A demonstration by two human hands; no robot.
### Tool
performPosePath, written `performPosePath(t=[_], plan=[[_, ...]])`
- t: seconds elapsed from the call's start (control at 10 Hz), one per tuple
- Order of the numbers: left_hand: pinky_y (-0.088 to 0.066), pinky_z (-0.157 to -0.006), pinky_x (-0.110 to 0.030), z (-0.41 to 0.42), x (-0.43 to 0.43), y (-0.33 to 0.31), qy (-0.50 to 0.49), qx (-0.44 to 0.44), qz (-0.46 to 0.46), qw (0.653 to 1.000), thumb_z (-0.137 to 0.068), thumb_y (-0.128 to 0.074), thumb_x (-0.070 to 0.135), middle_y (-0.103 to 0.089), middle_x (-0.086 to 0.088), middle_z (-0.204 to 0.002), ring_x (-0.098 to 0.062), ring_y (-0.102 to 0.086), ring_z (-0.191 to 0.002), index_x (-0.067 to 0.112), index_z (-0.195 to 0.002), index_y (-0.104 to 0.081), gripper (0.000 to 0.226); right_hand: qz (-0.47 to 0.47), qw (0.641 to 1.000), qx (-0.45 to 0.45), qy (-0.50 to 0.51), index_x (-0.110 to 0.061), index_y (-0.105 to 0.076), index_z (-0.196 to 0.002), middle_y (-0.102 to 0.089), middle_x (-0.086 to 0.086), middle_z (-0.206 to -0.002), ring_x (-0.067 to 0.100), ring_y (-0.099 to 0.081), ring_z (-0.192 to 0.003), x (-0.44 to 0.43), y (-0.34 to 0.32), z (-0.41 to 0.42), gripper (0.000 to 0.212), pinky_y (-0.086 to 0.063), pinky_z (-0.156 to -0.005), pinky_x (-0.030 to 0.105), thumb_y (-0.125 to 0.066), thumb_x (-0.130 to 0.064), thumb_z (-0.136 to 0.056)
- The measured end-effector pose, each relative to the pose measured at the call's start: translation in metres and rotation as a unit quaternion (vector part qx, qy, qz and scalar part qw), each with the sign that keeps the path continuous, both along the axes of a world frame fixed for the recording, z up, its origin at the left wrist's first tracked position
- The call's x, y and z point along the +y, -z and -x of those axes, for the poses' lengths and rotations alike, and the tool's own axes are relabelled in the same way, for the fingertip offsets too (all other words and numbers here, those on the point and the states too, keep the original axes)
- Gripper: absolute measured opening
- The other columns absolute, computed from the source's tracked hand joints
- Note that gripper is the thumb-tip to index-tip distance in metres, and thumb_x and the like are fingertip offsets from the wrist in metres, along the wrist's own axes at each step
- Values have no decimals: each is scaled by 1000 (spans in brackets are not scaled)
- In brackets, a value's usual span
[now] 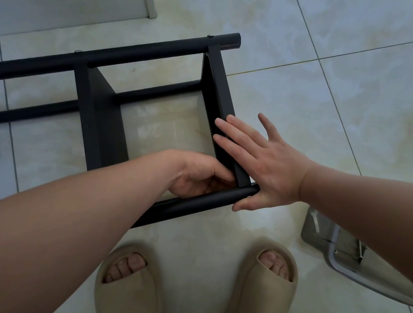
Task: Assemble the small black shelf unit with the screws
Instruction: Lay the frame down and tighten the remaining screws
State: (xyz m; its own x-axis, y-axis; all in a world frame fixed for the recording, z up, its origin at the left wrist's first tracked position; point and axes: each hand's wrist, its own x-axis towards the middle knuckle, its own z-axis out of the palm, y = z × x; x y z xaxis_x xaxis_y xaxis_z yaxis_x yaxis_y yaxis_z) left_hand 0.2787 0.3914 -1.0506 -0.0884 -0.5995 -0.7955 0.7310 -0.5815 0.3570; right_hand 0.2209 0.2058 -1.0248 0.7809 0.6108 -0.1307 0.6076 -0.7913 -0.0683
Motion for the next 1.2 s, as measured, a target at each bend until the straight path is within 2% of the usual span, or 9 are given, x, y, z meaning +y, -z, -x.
performPosePath(t=[0.2, 0.3, 0.6, 0.8, 0.9, 1.0, 1.1, 1.2], plan=[[-53, -76, -29, 6, 0, 4, -40, -43, 23, 998, -94, -56, 2, -72, -6, -81, -18, -69, -75, 11, -86, -74, 22, -5, 1000, 4, 1, -4, -25, -159, -13, 14, -168, 29, -9, -157, 0, 0, 0, 118, -18, -116, 69, -40, -89, -78], [-56, -79, -31, 7, 1, 6, -56, -64, 36, 996, -93, -53, -2, -74, -9, -86, -21, -71, -80, 8, -91, -73, 22, -9, 1000, 1, 0, -4, -25, -159, -13, 15, -168, 29, -9, -156, 0, 1, 0, 118, -19, -115, 70, -41, -89, -78], [-56, -64, -23, 14, 5, 8, -72, -106, 63, 990, -94, -54, -1, -74, -5, -80, -16, -71, -72, 10, -86, -72, 23, -10, 1000, -6, -1, -4, -26, -158, -14, 15, -168, 30, -10, -156, -1, 3, 0, 118, -19, -116, 69, -41, -89, -78], [-53, -62, -22, 17, 5, 10, -66, -153, 54, 985, -94, -57, 3, -73, -3, -76, -15, -69, -68, 10, -86, -71, 18, -7, 1000, -8, -2, -3, -26, -158, -13, 16, -168, 30, -9, -156, 0, 3, -1, 118, -18, -116, 69, -40, -89, -78], [-53, -73, -28, 18, 6, 13, -78, -140, 52, 986, -93, -57, 4, -72, -10, -86, -21, -68, -78, 7, -92, -72, 16, -6, 1000, -7, -2, -3, -26, -158, -14, 16, -168, 30, -10, -156, -1, 2, 0, 118, -18, -117, 68, -41, -89, -78], [-54, -68, -24, 18, 6, 12, -85, -98, 69, 989, -93, -57, 6, -73, -8, -82, -16, -69, -74, 12, -83, -78, 24, -5, 1000, -5, -3, -3, -26, -158, -13, 15, -168, 30, -9, -156, 0, 2, 0, 118, -18, -117, 68, -41, -89, -78], [-55, -69, -24, 15, 4, 9, -97, -74, 75, 990, -93, -54, 2, -72, -7, -83, -15, -69, -74, 9, -88, -75, 23, -7, 1000, -6, -2, -3, -27, -158, -14, 16, -168, 30, -10, -156, 0, 2, 0, 118, -20, -117, 68, -41, -89, -78], [-57, -71, -27, 12, 2, 8, -108, -77, 64, 989, -92, -52, -6, -69, -12, -88, -19, -70, -77, 1, -103, -67, 20, -6, 1000, -9, -1, -3, -27, -158, -14, 16, -168, 30, -11, -156, 0, 2, 0, 118, -20, -116, 68, -41, -89, -78]])
